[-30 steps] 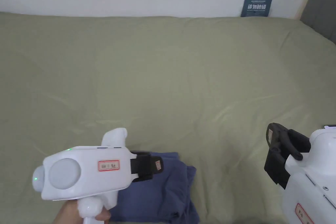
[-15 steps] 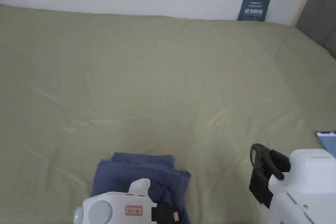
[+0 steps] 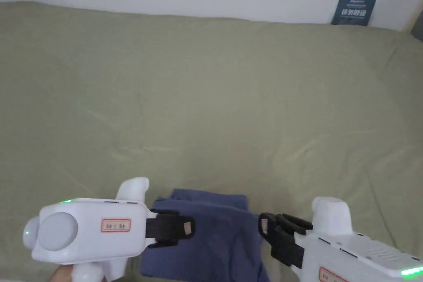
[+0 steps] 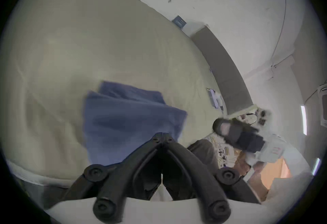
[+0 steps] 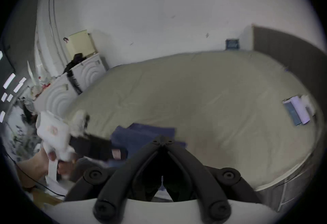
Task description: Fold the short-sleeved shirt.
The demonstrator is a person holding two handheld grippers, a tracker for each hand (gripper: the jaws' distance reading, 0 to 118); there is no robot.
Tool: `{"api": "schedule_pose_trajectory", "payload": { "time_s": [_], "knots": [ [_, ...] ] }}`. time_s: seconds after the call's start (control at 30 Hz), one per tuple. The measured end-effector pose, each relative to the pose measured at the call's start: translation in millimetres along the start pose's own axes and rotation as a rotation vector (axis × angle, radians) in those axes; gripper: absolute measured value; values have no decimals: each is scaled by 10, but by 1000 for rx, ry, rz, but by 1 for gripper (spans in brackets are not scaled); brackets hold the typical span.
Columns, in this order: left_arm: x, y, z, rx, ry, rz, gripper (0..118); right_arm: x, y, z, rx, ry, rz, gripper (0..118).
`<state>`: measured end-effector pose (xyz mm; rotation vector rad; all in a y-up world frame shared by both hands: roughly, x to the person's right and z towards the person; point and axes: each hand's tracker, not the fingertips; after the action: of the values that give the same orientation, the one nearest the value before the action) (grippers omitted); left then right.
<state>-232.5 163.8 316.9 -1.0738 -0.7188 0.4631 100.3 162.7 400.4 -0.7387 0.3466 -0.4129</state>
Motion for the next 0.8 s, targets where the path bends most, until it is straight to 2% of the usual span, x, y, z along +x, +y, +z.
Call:
{"api": "schedule_pose_trajectory", "payload": {
  "time_s": [0.2, 0.33, 0.4, 0.43, 0.47, 0.53, 0.57, 0.8],
  "knots": [
    [-396, 204, 184, -4, 112, 19, 0, 391, -164, -655, -176, 227, -169, 0],
    [-633, 274, 135, -40, 142, 38, 0, 792, -307, -945, -271, 170, -258, 0],
    [-736, 298, 115, -76, 98, 58, 0, 1065, -356, -1016, -280, 298, -376, 0],
    [-782, 306, 105, -93, 65, 67, 11, 1138, -355, -1026, -293, 362, -442, 0],
    [-830, 319, 94, -106, 9, 68, 35, 1194, -334, -1052, -314, 376, -449, 0],
    [-879, 324, 71, -118, -68, 87, 111, 1217, -305, -1105, -334, 393, -408, 0],
    [-927, 338, 10, -139, -88, 131, 116, 1243, -295, -1113, -349, 416, -424, 0],
    [-1094, 296, -411, -180, -222, 243, 112, 1347, -345, -1165, -359, 476, -496, 0]
  ]
}}
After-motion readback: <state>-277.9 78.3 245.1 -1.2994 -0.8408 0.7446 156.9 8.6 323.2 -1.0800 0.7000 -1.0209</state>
